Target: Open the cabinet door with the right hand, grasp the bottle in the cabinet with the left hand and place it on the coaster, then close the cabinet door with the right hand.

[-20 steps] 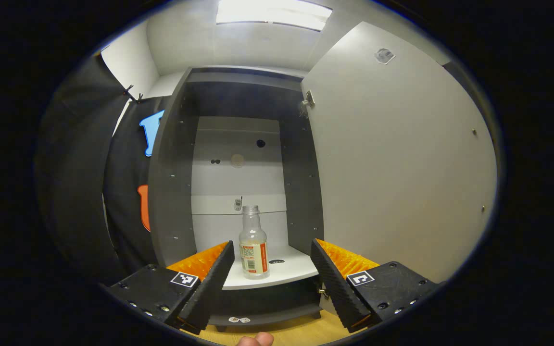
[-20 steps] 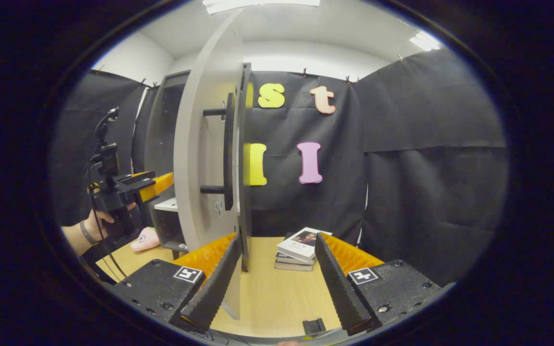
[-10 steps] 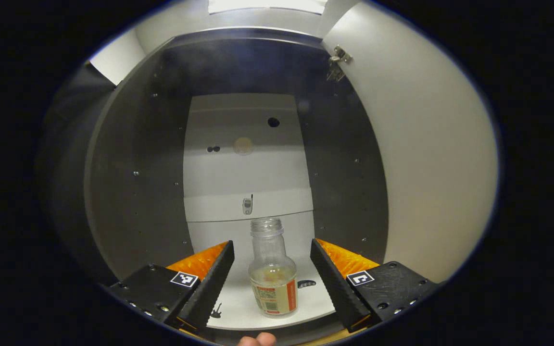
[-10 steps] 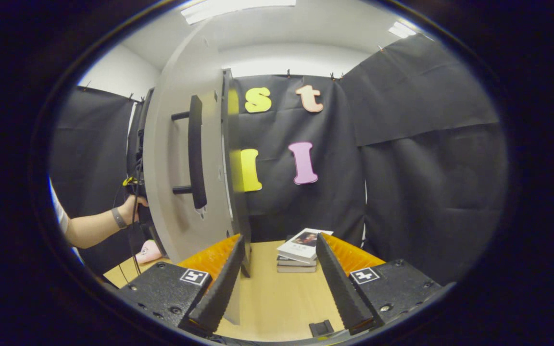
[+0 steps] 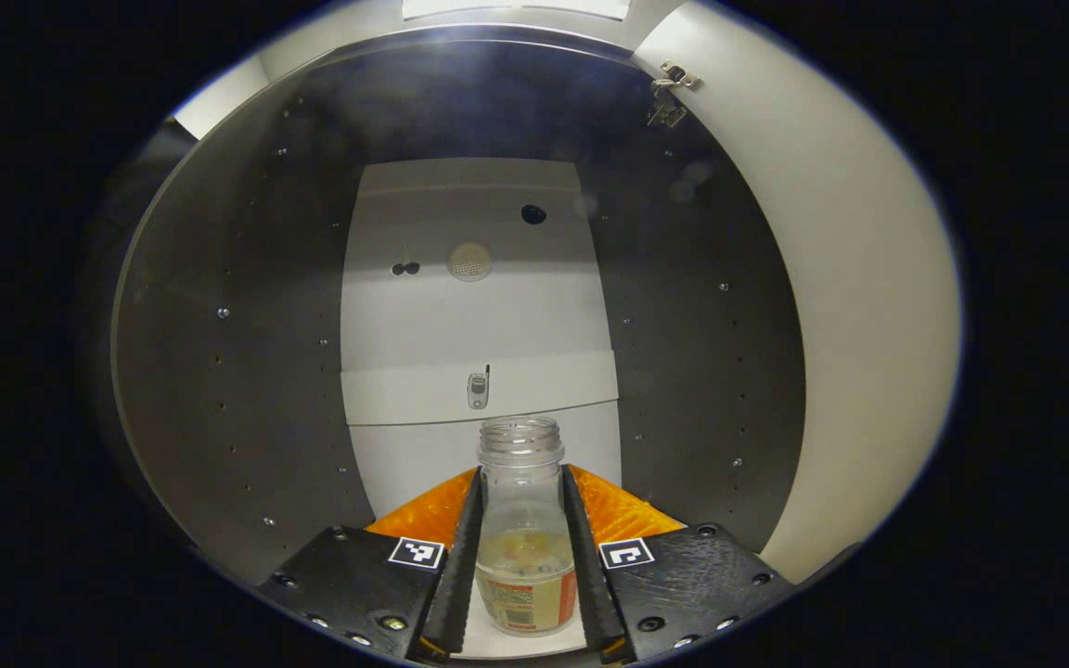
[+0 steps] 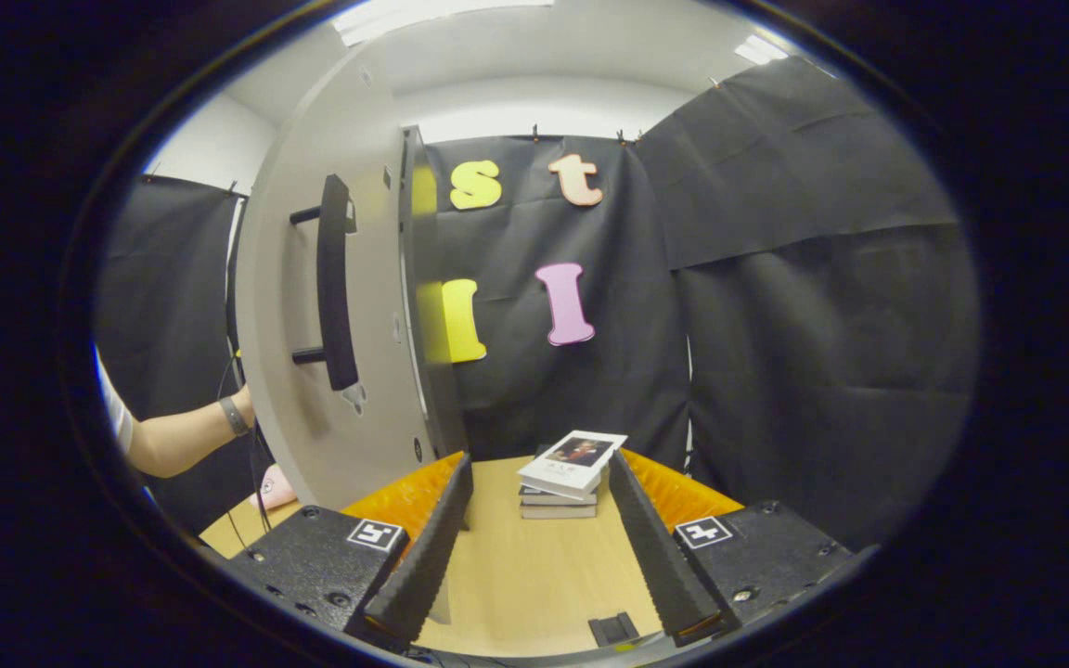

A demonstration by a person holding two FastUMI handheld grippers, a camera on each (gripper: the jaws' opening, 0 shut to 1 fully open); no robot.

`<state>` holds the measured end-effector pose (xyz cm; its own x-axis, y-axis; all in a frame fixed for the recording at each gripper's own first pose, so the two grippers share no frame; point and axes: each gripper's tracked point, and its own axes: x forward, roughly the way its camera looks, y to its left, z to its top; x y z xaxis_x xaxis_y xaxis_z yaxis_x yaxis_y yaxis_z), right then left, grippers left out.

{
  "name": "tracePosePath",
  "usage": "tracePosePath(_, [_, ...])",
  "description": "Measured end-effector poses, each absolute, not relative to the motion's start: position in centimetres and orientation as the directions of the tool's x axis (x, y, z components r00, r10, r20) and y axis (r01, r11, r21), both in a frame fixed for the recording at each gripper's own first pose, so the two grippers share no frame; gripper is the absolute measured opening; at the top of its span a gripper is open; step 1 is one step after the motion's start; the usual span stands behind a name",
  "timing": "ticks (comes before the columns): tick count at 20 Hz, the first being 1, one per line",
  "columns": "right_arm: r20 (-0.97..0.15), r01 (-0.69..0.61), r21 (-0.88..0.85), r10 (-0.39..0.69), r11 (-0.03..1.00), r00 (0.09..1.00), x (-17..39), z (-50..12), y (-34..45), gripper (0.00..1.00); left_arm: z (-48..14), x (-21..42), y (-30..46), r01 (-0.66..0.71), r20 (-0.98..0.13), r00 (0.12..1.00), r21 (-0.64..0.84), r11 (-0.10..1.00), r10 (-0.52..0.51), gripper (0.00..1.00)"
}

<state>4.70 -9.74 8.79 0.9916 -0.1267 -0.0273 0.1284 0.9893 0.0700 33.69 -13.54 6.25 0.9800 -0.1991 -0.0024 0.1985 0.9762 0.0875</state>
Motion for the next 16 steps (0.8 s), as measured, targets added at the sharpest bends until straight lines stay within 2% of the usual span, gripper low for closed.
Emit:
tracePosePath(1, [-0.028,0.123,0.063,-0.121,0.990,0.992,4.8,8.8,-9.5,0.92,6.5,33.1,-13.5,0.208,0.000,0.978,0.082,0.975,-0.208,0.43])
tracePosePath(5, [-0.012,0.085,0.025,-0.084,0.996,0.996,4.8,9.5,-8.4,0.92,7.6,29.0,-11.8,0.213,0.032,0.976,0.084,0.973,-0.216,0.42])
tracePosePath(9, [0.025,0.054,0.030,-0.055,0.998,0.998,4.4,10.7,-7.6,0.92,7.5,23.2,-8.2,0.176,0.051,0.982,0.088,0.980,-0.181,0.42])
tracePosePath(12, [0.048,0.037,0.048,-0.039,0.998,0.998,4.0,12.1,-7.3,0.92,4.9,18.8,-4.3,0.103,0.040,0.993,0.106,0.989,-0.108,0.42])
tracePosePath(16, [0.093,0.037,0.061,-0.043,0.997,0.995,3.0,15.1,-7.2,0.92,-2.3,12.3,1.4,-0.047,0.017,0.999,0.157,0.987,0.045,0.42])
